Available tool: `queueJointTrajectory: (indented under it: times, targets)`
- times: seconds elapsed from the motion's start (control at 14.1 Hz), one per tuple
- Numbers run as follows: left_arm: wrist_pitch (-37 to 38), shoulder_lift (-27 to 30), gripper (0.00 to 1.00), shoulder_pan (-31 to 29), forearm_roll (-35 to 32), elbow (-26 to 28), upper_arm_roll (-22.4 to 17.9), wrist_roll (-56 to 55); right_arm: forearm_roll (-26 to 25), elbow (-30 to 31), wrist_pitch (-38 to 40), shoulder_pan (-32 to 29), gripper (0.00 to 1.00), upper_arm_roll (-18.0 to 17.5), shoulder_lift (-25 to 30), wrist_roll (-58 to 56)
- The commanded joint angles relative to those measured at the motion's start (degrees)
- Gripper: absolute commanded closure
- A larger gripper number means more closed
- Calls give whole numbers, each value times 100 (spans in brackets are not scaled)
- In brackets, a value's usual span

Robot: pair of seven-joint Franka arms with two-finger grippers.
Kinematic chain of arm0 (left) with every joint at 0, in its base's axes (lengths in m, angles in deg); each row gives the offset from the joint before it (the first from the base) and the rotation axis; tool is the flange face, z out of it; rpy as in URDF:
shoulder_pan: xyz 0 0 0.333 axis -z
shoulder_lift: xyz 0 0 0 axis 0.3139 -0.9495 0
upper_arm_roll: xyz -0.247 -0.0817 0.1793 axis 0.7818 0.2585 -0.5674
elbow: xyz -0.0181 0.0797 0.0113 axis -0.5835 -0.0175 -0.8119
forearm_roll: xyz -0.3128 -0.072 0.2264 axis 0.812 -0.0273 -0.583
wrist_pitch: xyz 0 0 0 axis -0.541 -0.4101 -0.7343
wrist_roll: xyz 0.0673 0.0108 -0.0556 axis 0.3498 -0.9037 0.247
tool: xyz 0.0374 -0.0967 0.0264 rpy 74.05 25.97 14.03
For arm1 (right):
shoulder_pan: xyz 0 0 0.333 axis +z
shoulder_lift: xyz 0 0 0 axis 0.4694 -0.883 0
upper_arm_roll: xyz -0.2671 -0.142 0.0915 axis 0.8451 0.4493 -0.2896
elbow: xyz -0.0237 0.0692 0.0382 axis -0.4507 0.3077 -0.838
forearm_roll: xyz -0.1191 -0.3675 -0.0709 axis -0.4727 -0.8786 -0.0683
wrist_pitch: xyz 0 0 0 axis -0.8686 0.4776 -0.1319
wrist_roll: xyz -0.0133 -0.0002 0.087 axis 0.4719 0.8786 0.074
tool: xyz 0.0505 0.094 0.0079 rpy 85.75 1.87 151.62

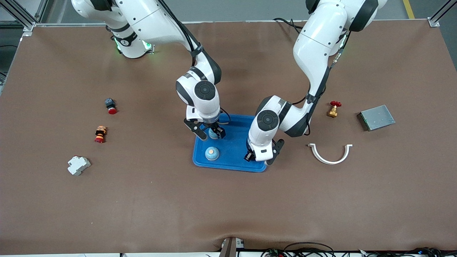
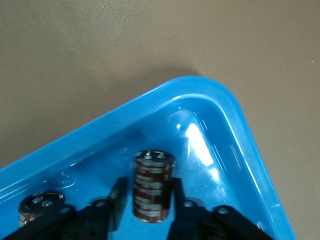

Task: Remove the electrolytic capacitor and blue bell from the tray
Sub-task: 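Grasp a capacitor with the left gripper while the right gripper grasps a bell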

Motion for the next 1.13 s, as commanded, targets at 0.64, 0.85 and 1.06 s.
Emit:
queueJointTrajectory:
  times: [0.64, 0.85, 1.06]
  targets:
    - [440, 252, 94, 23, -138, -110, -19, -88, -212, -128, 35, 132, 73, 62, -50, 215]
    - [1152, 621, 95, -143, -138, -110, -19, 410, -212, -163, 44, 96, 100, 62, -41, 215]
    - [2013, 1017, 95, -337, -129, -75, -1, 1324, -203, -233, 123, 105, 100, 70, 11, 215]
